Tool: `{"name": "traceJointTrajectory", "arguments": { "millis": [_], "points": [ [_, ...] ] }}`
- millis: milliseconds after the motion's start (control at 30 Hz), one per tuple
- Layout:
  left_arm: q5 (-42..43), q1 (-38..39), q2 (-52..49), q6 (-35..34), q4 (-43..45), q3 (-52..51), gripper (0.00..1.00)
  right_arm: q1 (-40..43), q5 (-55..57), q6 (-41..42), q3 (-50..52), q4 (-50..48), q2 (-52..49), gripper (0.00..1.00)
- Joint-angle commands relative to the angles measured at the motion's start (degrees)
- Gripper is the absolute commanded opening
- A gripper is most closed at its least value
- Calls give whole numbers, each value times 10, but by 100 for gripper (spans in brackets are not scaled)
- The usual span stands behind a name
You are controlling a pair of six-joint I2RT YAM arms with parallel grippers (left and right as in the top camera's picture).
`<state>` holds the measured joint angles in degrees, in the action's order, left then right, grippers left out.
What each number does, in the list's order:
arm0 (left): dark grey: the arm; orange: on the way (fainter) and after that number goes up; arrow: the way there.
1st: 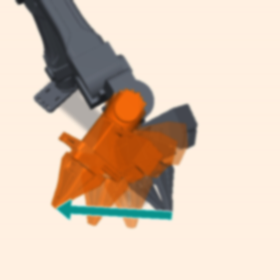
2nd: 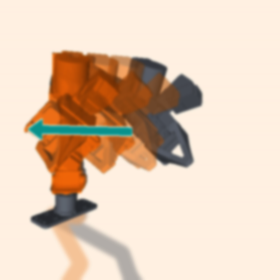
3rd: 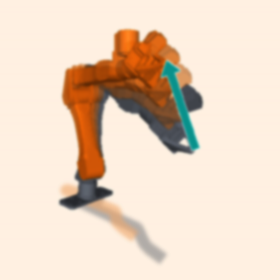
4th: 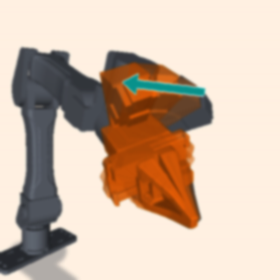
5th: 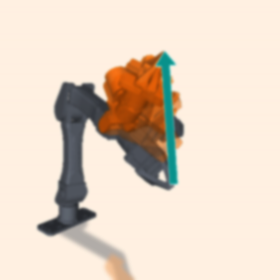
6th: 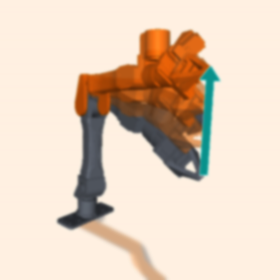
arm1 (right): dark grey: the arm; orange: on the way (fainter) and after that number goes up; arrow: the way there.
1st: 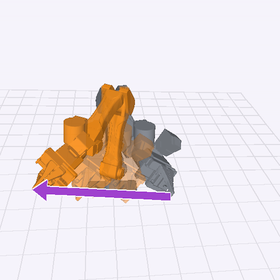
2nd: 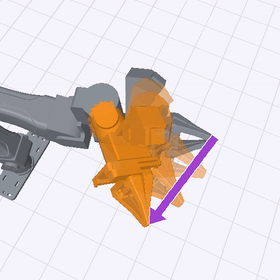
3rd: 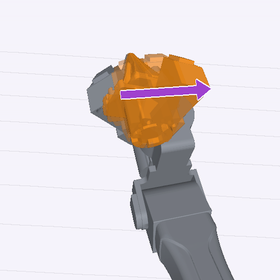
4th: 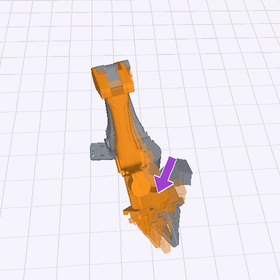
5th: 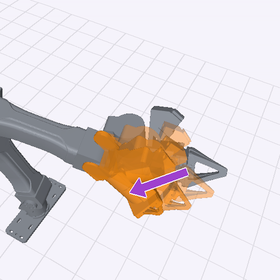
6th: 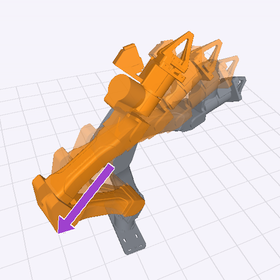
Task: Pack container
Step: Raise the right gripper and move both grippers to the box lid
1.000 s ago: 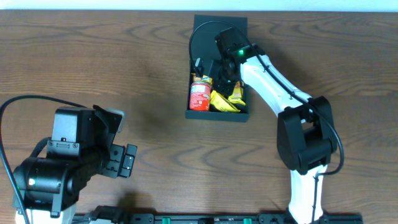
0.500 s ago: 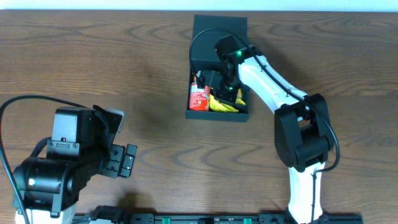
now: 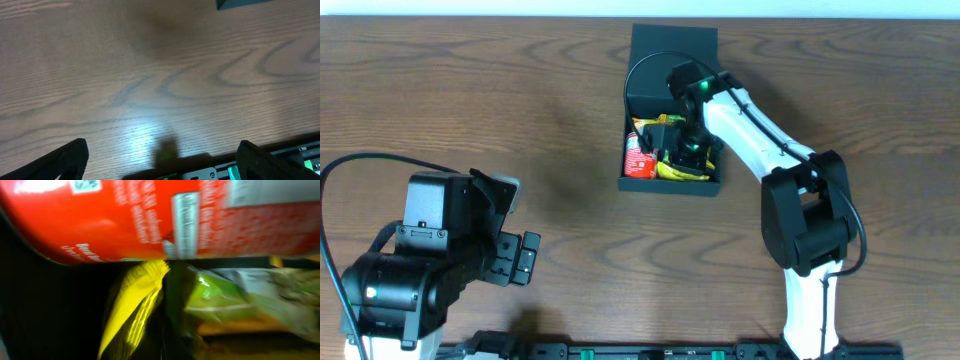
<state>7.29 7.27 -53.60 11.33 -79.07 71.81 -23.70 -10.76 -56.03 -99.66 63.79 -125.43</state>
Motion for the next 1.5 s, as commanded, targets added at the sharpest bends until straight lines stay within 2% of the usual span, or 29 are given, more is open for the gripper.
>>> {"name": "traceJointTrajectory", "arguments": {
  "millis": [0, 200, 367, 567, 767, 867, 900, 933, 967, 1100, 1233, 1267, 1333, 1467],
  "points": [
    [2, -2, 1, -7, 1, -2, 95, -2, 14, -10, -50, 7, -5, 1],
    [2, -2, 1, -6, 3, -2, 95, -2, -25, -9, -130, 68, -5, 1],
    [1, -2, -6, 5, 40, -2, 96, -2, -30, 41, -199, 101, -5, 2],
    [3, -2, -50, 16, 76, -2, 95, 18, -19, 194, -311, 166, 9, 2],
    [47, -2, -137, 64, 108, -4, 95, 88, 54, 405, -320, 172, 71, 1],
    [64, -2, -183, 28, 184, -3, 97, 129, 34, 489, -320, 171, 78, 2],
    [82, -2, -204, -3, 232, -3, 82, 148, -1, 517, -319, 169, 78, 2],
    [107, -2, -224, -18, 276, -3, 55, 163, -46, 529, -315, 160, 75, 2],
    [135, -2, -247, -38, 327, -3, 38, 174, -82, 535, -313, 150, 72, 2],
    [195, -2, -333, -140, 495, 7, 29, 199, -107, 568, -311, 95, 66, 2],
    [240, -3, -451, -308, 678, 57, 25, 205, -94, 602, -311, -35, 64, 1],
    [257, -3, -491, -346, 720, 85, 25, 205, -62, 626, -311, -70, 60, 1],
    [283, -3, -552, -382, 754, 143, 25, 203, -10, 666, -311, -106, 45, 2],
    [303, -3, -639, -403, 741, 255, 25, 211, 0, 707, -311, -140, 0, 2]
  ]
}}
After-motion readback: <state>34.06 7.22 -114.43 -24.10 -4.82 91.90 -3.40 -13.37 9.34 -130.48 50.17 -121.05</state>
